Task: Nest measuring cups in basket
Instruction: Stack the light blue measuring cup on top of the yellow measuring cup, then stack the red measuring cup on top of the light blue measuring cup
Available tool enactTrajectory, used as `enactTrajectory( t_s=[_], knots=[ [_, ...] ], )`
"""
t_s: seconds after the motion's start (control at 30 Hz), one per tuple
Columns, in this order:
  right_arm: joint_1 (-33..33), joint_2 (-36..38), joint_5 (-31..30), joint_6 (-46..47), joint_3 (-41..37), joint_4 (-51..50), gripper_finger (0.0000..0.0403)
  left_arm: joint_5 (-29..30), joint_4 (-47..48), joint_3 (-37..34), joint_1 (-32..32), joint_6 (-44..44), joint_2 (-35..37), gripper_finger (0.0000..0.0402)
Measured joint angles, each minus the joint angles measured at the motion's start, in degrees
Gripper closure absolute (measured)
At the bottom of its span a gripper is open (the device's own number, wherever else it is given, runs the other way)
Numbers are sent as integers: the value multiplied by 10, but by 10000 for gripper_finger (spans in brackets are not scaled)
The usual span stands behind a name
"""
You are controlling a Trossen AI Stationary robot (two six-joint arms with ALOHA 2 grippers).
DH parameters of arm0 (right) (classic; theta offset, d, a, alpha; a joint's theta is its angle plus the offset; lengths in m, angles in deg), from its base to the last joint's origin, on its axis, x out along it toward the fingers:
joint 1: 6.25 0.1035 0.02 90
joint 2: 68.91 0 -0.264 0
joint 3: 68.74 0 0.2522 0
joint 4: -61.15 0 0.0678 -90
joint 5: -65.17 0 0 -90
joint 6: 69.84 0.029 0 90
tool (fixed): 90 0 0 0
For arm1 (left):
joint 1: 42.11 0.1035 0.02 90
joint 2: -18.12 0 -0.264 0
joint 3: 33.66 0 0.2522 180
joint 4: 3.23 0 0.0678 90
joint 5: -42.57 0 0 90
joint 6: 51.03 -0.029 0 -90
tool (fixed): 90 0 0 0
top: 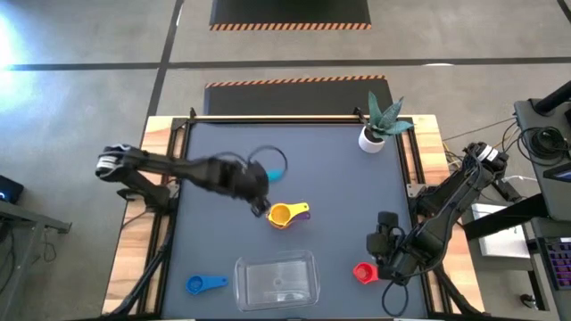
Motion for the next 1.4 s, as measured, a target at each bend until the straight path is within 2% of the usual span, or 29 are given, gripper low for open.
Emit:
enactTrajectory(
  t_s=[0.17, 0.33, 0.5, 0.77, 0.97, 1.4],
  knots=[
    [0, 0, -6, 14, 0, 0, 197, 21, -28, 88, -65, -38, -78, 401],
    [0, 0, -6, 47, 0, 0, 197, 29, -31, 163, -71, -84, -172, 401],
    [4, 0, -6, 62, 0, 1, 197, 13, -30, 188, -68, -85, -231, 401],
    [5, -4, -9, 54, 0, 2, 197, -2, -22, 168, -75, 21, -236, 401],
    [5, -4, -24, 54, 0, 3, 197, -6, -26, 167, -83, 29, -239, 397],
    [5, -4, -17, 39, 0, 7, 197, 1, -34, 167, -83, 10, -244, 292]
  ],
)
